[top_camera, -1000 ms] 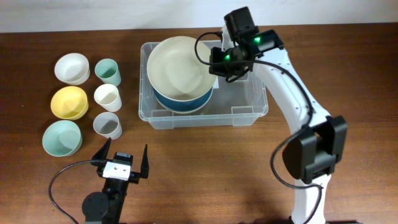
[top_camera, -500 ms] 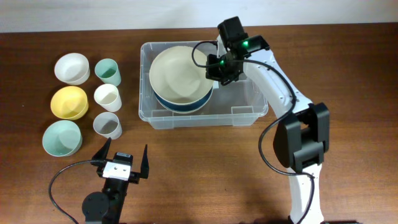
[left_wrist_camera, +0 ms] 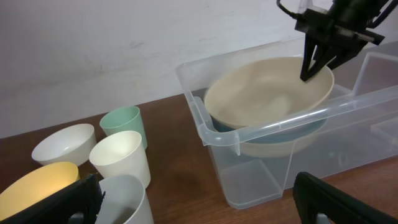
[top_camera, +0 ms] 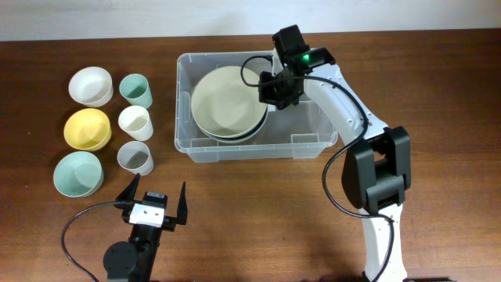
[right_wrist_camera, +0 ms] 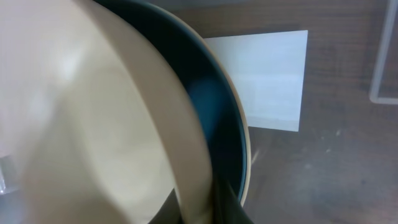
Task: Pack container
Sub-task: 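Lower the cream bowl onto the blue bowl and open the right gripper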
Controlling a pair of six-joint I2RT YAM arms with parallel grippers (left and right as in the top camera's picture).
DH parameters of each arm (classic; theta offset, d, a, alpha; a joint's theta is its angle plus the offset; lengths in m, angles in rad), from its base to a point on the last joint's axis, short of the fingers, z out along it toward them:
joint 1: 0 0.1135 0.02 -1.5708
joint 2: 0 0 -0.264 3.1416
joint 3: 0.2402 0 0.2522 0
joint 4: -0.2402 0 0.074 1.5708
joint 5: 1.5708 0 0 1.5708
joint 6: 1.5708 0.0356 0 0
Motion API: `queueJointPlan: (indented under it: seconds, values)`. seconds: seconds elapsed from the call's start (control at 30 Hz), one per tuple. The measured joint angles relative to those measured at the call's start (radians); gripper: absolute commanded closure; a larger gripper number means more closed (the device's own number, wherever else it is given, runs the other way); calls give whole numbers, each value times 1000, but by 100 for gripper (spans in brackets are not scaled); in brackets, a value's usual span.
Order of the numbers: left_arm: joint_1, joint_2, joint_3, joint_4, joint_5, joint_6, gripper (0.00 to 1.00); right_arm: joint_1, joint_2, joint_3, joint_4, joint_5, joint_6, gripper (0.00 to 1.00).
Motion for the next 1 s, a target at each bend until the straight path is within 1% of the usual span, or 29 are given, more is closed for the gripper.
queueJointPlan:
  seconds: [0.23,0.27,0.3,0.33,0.7,0.73,0.8,0.83,0.9,0.93,1.0]
  values:
    - [0,0,0,0,0,0,0,0,2,-19,0,0,0,89]
    - [0,0,0,0,0,0,0,0,2,-19,0,0,0,91]
    - [0,0,0,0,0,0,0,0,2,-19,0,0,0,96]
    - [0,0,0,0,0,0,0,0,2,-19,0,0,1,96]
    - [0,0,0,0,0,0,0,-2,2,-19,5,-26,0,96]
    - [0,0,0,0,0,0,0,-2,2,-19,5,-26,0,94]
    - [0,0,0,0,0,0,0,-2,2,-19,5,-27,0,86]
    - [0,0,0,0,0,0,0,-2,2,-19,5,-30,-2,81]
    - [0,0,0,0,0,0,0,-2,2,-19,5,-35,3,67]
    - [0,0,0,0,0,0,0,-2,2,-19,5,-40,1,64]
    - [0,0,0,0,0,0,0,-2,2,-19,4,-47,0,62]
